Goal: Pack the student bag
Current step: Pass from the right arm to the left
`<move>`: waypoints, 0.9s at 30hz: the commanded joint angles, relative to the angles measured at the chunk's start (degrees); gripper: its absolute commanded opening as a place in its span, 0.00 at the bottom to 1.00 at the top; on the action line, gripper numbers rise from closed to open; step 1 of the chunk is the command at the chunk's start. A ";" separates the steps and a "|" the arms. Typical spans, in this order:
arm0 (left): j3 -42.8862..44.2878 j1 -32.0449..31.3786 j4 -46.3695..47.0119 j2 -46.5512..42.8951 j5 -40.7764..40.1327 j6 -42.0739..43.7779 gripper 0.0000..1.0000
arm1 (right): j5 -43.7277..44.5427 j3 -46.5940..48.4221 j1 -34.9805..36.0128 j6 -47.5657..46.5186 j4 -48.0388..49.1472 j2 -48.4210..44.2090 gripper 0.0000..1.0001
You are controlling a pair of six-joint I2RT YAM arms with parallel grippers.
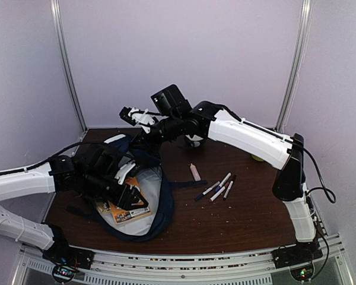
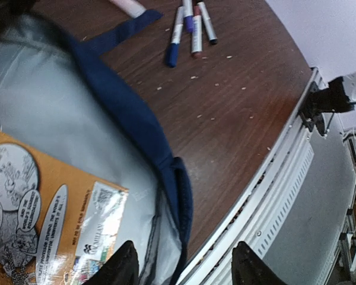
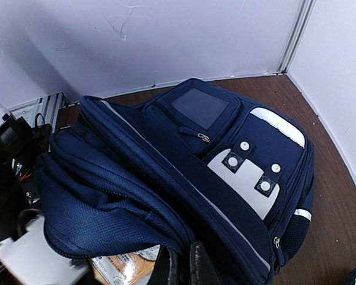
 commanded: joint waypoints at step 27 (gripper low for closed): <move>16.11 0.44 -15.71 -8.45 -27.10 15.72 0.77 | -7.60 -14.49 -3.05 1.33 7.30 -11.03 0.00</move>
